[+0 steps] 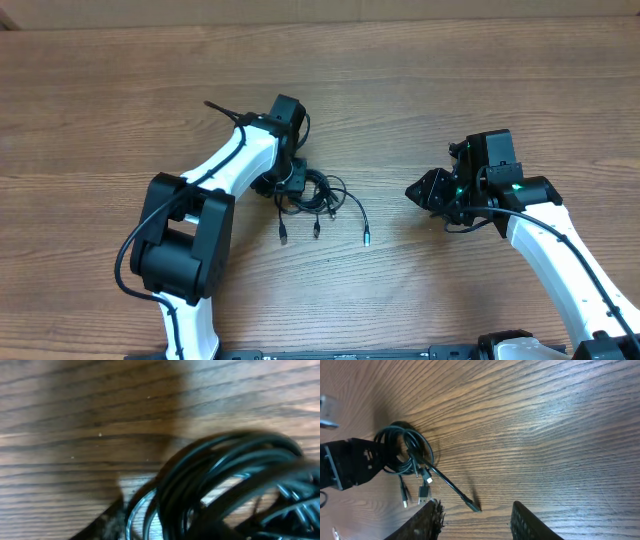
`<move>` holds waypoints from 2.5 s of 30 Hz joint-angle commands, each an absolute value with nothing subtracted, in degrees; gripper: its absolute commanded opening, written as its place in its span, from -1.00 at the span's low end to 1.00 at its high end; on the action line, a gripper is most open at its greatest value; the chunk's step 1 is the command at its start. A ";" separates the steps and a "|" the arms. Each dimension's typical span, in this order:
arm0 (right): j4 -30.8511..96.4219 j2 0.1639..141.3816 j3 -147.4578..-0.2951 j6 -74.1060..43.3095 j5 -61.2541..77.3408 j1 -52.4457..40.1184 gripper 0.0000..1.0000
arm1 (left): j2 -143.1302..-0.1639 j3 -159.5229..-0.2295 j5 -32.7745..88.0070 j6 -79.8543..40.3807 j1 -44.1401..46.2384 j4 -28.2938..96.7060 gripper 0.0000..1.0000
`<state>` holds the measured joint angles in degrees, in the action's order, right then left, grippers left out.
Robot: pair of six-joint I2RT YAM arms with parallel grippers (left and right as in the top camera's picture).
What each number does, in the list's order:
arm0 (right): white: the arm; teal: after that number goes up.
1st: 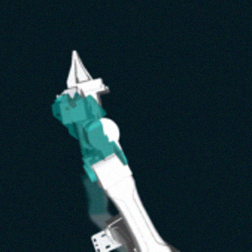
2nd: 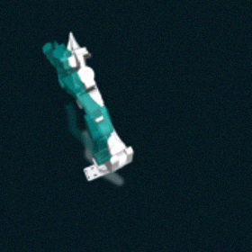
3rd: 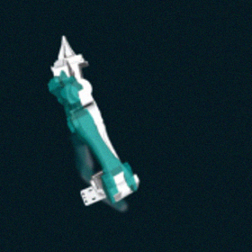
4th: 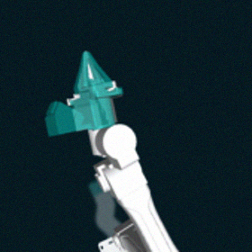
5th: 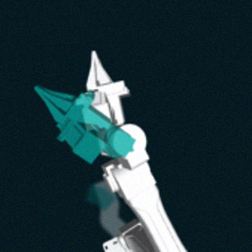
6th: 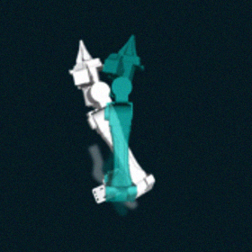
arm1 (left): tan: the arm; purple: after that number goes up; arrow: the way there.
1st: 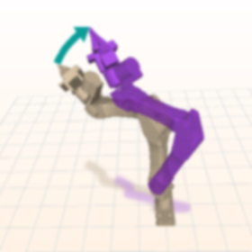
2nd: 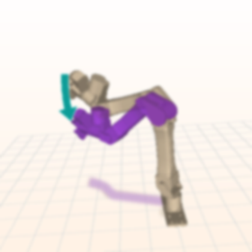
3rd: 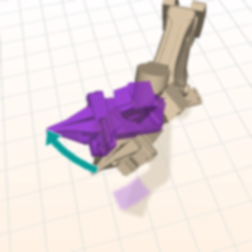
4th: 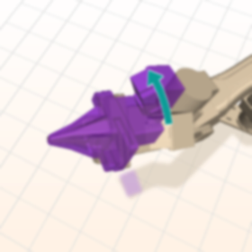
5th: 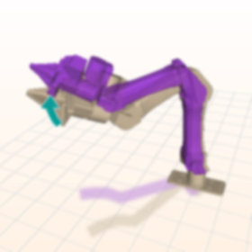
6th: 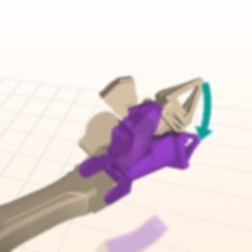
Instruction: Untangle cables
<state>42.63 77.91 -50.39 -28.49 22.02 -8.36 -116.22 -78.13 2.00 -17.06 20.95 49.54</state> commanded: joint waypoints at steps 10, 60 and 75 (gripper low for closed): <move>42.33 77.93 -50.09 -27.73 21.47 -8.69 -0.12 | -117.10 -78.13 12.38 -11.22 20.93 45.58 -0.92; 40.27 84.95 -46.98 -22.74 15.20 -17.93 -0.92 | -114.63 -89.03 30.63 14.66 26.61 53.06 -0.92; 53.95 84.95 -46.96 -53.95 -12.12 -17.93 -0.33 | -114.63 -89.03 25.34 11.55 23.46 55.75 -0.92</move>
<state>55.05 84.86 -47.11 -51.77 -9.87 -17.98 -116.27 -87.42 23.90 12.99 24.67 55.57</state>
